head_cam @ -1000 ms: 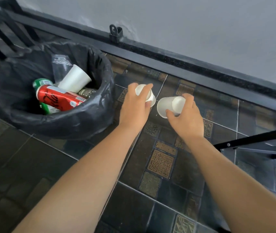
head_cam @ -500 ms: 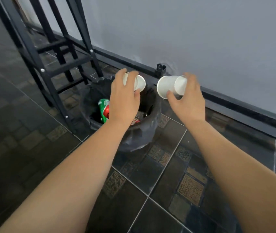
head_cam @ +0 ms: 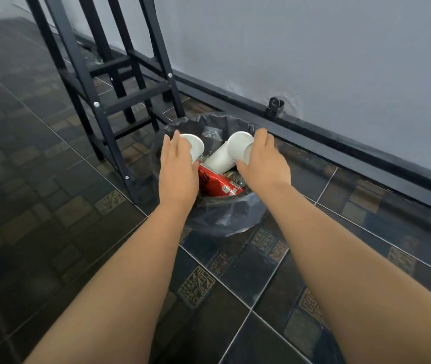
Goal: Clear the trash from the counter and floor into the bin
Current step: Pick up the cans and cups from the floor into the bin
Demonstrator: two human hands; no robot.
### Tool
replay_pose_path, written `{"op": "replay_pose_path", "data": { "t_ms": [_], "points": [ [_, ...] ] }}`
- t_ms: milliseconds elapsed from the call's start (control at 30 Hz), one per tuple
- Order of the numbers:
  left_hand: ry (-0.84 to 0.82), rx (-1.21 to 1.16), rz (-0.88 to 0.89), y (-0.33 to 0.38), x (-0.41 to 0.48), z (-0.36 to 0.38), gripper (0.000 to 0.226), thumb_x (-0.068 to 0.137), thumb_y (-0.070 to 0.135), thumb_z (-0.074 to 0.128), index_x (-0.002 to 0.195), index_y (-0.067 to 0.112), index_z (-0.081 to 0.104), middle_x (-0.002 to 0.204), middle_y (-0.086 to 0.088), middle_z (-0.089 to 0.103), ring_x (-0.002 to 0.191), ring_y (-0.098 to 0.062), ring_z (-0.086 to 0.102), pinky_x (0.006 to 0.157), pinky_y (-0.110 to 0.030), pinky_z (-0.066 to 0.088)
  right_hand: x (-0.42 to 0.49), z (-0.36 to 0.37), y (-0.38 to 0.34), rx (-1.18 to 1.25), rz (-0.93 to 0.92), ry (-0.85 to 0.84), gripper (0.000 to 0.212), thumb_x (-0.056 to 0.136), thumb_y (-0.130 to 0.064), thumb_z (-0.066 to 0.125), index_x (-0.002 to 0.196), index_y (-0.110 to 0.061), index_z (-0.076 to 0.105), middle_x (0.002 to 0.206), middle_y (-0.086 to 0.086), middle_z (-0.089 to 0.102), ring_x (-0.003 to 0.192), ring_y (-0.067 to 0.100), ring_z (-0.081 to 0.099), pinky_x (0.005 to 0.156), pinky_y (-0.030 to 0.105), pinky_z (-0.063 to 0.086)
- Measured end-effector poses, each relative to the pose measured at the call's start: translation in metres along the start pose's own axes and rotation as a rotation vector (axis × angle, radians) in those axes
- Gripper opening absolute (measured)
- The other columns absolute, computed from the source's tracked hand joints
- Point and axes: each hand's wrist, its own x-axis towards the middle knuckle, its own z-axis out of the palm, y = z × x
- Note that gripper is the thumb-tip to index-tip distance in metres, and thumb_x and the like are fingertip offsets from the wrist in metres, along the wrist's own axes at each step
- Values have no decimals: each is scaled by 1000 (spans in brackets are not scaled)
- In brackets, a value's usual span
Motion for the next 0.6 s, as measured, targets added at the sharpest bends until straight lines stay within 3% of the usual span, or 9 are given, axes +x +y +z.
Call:
{"op": "replay_pose_path", "data": {
  "t_ms": [67, 133, 233, 367, 467, 600],
  "points": [
    [-107, 38, 26, -5, 2, 1, 53, 103, 19, 49, 152, 13, 30, 165, -7, 18, 144, -31, 33, 106, -46, 40, -4, 10, 5, -30, -11, -41, 61, 89, -35, 63, 134, -7, 32, 131, 12, 49, 115, 32, 56, 92, 40, 45],
    [-173, 84, 62, -11, 4, 2, 45, 103, 30, 45, 146, 16, 41, 159, -9, 32, 134, -34, 46, 99, -47, 42, -8, 19, 11, -44, -20, -73, 61, 91, -46, 55, 134, -8, 39, 134, 11, 52, 126, 30, 49, 109, 41, 33],
    [-99, 150, 104, -19, 8, 3, 39, 104, 34, 42, 138, 19, 52, 145, -11, 51, 130, -35, 49, 109, -45, 36, -11, 24, 18, -29, -16, -54, 60, 94, -57, 39, 135, -14, 47, 139, 6, 52, 135, 26, 41, 117, 45, 21],
    [24, 130, 57, -31, 19, 4, 39, 104, 32, 44, 138, 16, 53, 156, -13, 39, 148, -30, 28, 121, -47, 14, -4, 23, 27, 113, 65, 93, 51, 98, -48, 37, 137, -16, 47, 143, 7, 50, 137, 26, 40, 116, 46, 24],
    [19, 63, -62, -42, 25, 4, 46, 102, 33, 49, 144, 15, 47, 163, -15, 22, 151, -31, 18, 121, -49, 17, 7, 20, 36, 219, 181, 55, 52, 101, -44, 36, 146, -19, 38, 155, 9, 34, 144, 26, 28, 117, 44, 22],
    [-81, -186, -292, -44, 28, 1, 51, 101, 34, 51, 150, 22, 41, 166, -9, 9, 150, -27, 22, 115, -41, 29, 23, 15, 44, 369, 302, -84, 53, 102, -44, 35, 152, -32, 24, 162, 5, 18, 148, 24, 17, 115, 44, 22]
  ]
}}
